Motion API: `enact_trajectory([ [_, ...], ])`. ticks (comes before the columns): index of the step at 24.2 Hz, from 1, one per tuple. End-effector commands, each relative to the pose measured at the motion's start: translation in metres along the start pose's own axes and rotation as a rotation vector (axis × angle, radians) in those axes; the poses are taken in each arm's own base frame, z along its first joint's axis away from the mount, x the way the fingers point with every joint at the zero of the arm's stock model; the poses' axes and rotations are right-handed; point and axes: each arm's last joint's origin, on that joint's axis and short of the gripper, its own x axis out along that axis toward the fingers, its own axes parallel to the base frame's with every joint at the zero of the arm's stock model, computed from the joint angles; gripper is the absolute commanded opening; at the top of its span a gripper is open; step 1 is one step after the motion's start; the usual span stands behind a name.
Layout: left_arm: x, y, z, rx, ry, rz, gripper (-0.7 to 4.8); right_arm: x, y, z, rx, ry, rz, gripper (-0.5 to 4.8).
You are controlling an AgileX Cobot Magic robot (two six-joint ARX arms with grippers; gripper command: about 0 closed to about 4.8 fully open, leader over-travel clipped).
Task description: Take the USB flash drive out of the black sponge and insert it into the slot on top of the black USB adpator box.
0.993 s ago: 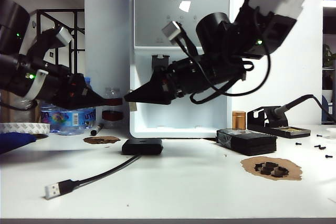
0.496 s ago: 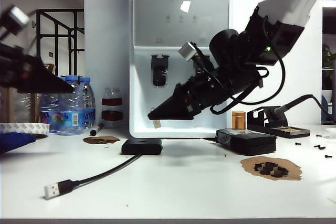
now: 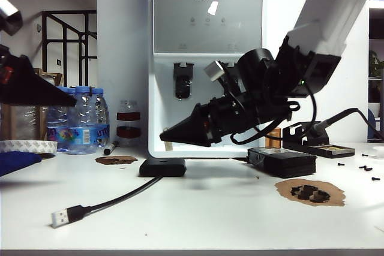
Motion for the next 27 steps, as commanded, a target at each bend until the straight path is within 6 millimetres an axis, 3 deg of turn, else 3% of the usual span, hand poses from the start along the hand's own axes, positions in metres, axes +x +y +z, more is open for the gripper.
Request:
enact_trajectory([
  [1,-0.002,0.0,0.003,0.016,-0.013,-0.026,-0.04,0.004,-0.008,0.001,-0.008,-0.043,-0.026,-0.03],
  [13,-0.008,-0.004,0.013,0.022,-0.048,-0.071,-0.04,0.015,-0.011,-0.02,0.026,-0.063,-0.034,-0.03],
  [27,-0.008,-0.009,0.004,0.076,0.041,-0.059,-0.04,0.021,-0.016,-0.029,0.013,-0.063,-0.045,-0.03],
])
